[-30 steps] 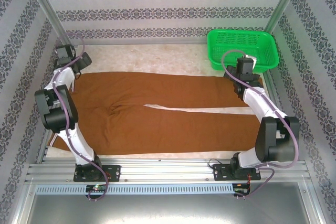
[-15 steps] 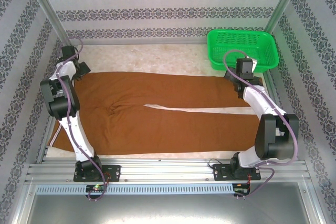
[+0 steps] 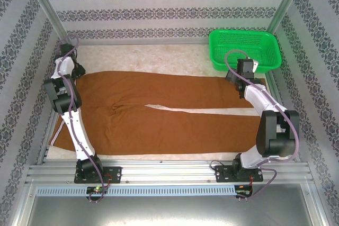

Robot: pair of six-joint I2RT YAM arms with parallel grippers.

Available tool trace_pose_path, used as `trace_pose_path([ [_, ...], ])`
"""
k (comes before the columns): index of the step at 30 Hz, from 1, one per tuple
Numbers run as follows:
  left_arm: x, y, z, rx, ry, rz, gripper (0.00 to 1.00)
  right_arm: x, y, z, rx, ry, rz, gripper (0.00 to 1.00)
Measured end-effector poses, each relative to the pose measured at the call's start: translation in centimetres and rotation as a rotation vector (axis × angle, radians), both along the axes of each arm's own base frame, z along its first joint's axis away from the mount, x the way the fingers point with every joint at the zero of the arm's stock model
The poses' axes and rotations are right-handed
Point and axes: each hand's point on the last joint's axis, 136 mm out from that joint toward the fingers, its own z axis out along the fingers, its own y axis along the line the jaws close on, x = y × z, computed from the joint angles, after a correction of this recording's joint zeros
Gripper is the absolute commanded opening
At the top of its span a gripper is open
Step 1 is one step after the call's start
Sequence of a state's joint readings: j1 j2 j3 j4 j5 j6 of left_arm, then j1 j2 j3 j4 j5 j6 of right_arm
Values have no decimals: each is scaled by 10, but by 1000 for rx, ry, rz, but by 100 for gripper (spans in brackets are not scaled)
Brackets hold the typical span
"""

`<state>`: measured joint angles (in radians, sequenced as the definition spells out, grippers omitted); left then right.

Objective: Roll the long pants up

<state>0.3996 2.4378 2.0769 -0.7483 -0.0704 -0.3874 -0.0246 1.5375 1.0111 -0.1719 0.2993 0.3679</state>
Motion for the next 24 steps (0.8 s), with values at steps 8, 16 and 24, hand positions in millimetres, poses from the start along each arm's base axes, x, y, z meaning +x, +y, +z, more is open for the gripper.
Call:
trace_pose_path([
  [8,-10,-5,1,-2,-11,1,0,2,-29,7,-4,36,-115,98],
  [16,-17,-8,0,-4,-17,-2,0,-3,-129,-41,174,215,-423,98],
  [24,-25,-12,1,-18,-30,-8,0,-16,-129,-103,291,394,-457,96],
])
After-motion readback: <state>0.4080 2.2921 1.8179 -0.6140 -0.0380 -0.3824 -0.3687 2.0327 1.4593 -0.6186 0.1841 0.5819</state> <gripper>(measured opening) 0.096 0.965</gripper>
